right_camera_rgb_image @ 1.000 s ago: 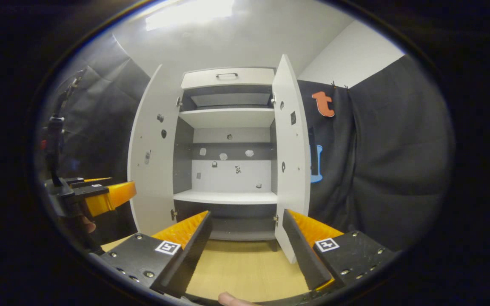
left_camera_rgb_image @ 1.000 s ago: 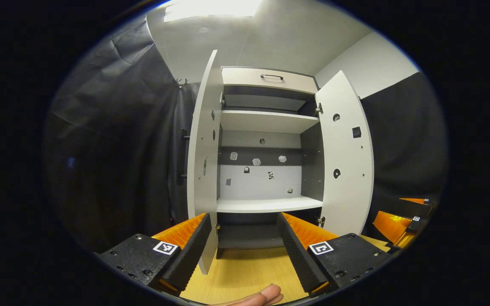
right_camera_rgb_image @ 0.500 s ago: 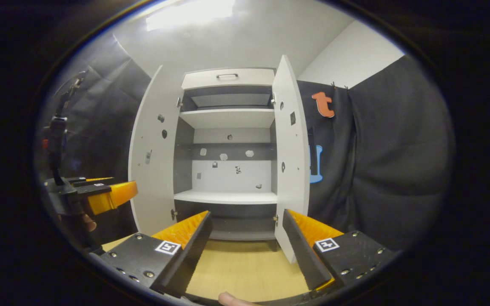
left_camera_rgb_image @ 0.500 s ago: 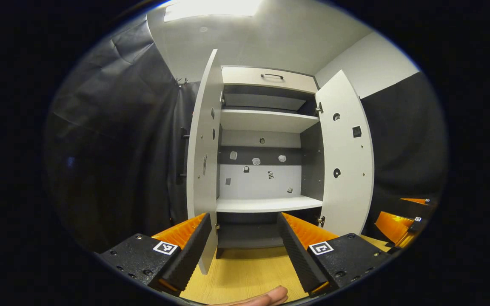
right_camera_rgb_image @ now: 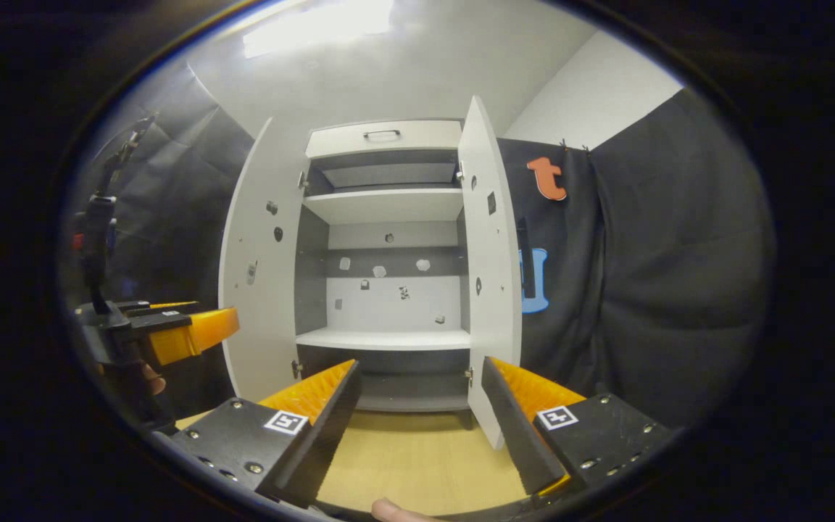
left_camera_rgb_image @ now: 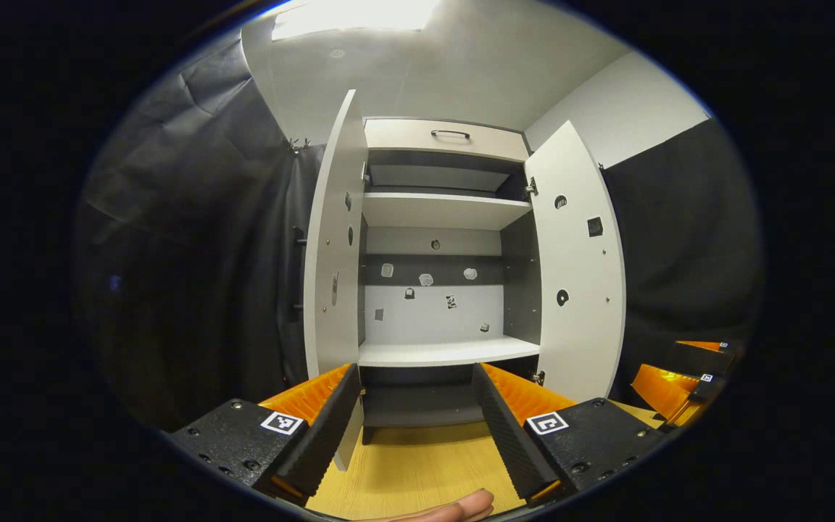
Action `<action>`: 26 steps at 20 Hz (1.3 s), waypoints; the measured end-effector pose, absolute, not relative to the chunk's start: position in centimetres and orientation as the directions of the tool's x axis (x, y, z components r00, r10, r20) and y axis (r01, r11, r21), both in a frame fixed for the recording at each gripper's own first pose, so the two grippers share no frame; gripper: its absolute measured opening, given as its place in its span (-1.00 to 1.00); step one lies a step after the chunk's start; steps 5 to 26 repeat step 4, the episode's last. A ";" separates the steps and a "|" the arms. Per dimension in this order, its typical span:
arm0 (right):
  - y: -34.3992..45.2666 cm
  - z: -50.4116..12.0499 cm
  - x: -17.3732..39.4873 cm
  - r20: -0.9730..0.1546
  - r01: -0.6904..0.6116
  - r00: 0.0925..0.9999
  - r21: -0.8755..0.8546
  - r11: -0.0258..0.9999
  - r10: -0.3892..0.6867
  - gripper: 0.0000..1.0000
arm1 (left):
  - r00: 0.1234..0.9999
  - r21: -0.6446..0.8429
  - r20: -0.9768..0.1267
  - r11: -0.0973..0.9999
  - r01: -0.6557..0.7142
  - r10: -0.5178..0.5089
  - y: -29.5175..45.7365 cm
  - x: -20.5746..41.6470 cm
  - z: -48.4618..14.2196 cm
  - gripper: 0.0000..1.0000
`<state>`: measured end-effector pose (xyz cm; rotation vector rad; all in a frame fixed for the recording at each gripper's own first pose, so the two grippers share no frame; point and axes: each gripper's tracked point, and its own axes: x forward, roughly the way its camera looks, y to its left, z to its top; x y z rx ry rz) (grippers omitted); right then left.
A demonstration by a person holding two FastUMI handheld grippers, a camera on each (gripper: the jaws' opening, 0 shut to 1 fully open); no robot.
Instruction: Open the right door of the double-door shoe cabinet with the right hand, and open the left door with the left hand.
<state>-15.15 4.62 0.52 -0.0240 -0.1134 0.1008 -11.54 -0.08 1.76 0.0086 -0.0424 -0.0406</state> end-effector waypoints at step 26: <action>5.2 0.4 -15.1 0.110 -0.107 0.988 -0.029 0.994 0.109 0.97 | 0.999 -0.001 0.039 0.999 0.032 -0.032 0.4 -11.5 1.6 0.92</action>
